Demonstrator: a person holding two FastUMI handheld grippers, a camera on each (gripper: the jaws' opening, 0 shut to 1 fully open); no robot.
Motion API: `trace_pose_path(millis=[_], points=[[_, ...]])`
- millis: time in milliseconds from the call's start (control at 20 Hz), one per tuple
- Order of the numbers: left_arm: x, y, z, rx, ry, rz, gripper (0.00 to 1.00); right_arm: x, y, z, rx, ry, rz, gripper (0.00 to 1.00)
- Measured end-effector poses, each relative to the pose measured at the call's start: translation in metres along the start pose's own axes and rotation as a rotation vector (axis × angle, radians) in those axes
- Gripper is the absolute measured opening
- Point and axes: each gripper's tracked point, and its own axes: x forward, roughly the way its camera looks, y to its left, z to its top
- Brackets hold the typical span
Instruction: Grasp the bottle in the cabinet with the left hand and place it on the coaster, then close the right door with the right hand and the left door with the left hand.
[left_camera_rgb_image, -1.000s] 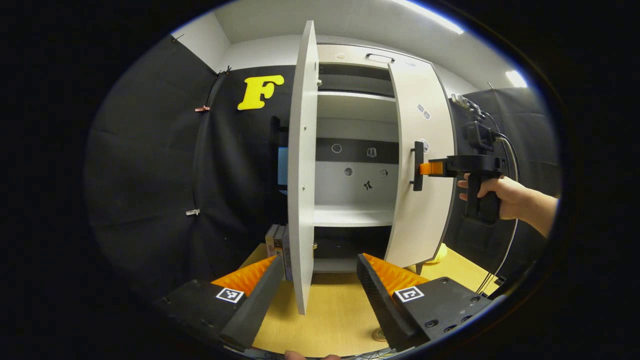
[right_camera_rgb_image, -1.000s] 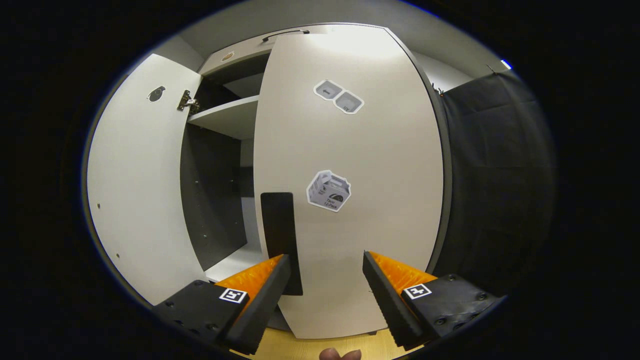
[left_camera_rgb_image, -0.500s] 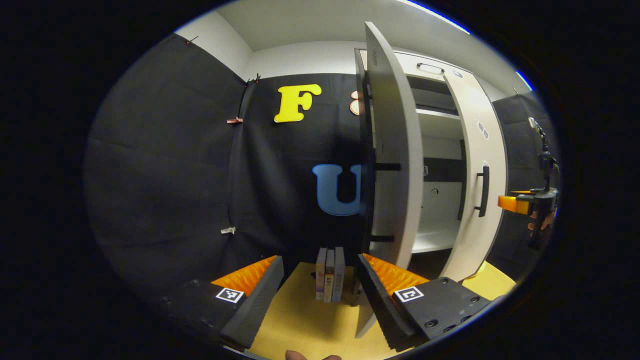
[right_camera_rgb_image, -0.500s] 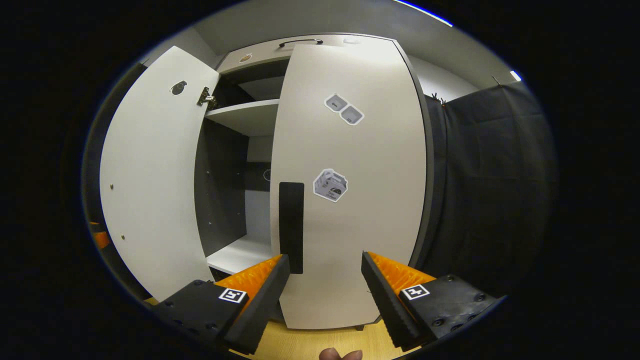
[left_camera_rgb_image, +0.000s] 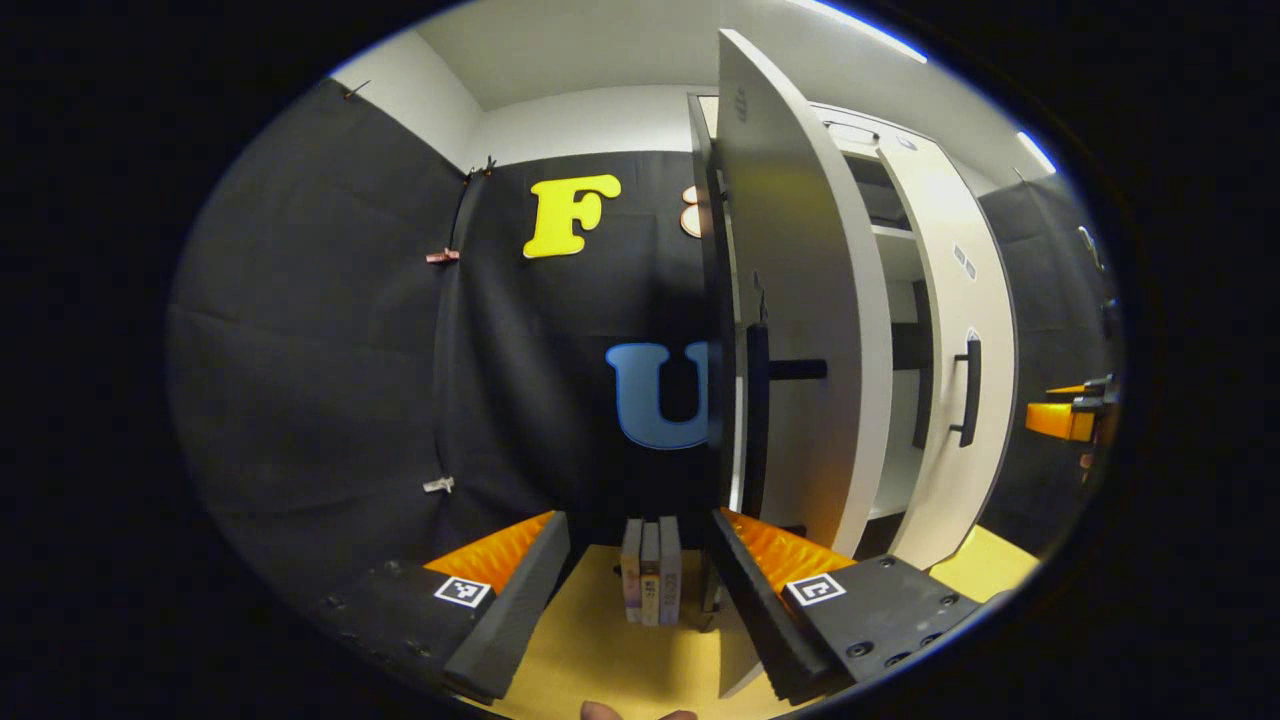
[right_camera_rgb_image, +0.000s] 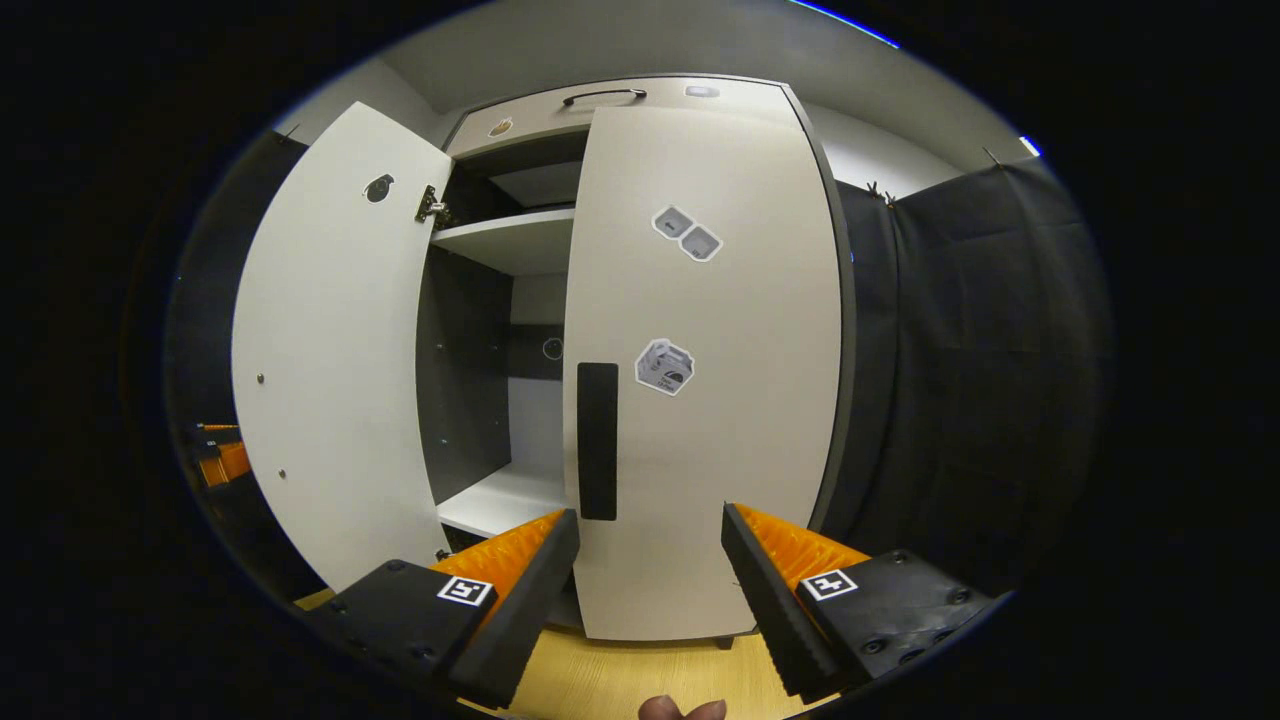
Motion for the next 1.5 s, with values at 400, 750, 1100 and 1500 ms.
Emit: trace_pose_path(millis=[400,750,1100,1500], points=[[0.004,-0.119,-0.002,-0.026,0.021,-0.129,0.92,-0.028,-0.032,0.001,0.015,0.014,-0.027,0.96],[0.033,-0.197,0.004,-0.027,0.007,-0.149,0.92,-0.052,-0.058,0.003,0.029,0.016,-0.048,0.96],[0.069,-0.213,0.006,-0.022,0.007,-0.074,0.92,-0.054,-0.063,0.003,0.022,0.019,-0.033,0.96],[0.098,-0.231,0.009,0.023,-0.006,-0.071,0.94,-0.049,-0.069,0.003,0.032,0.025,-0.024,0.95]])
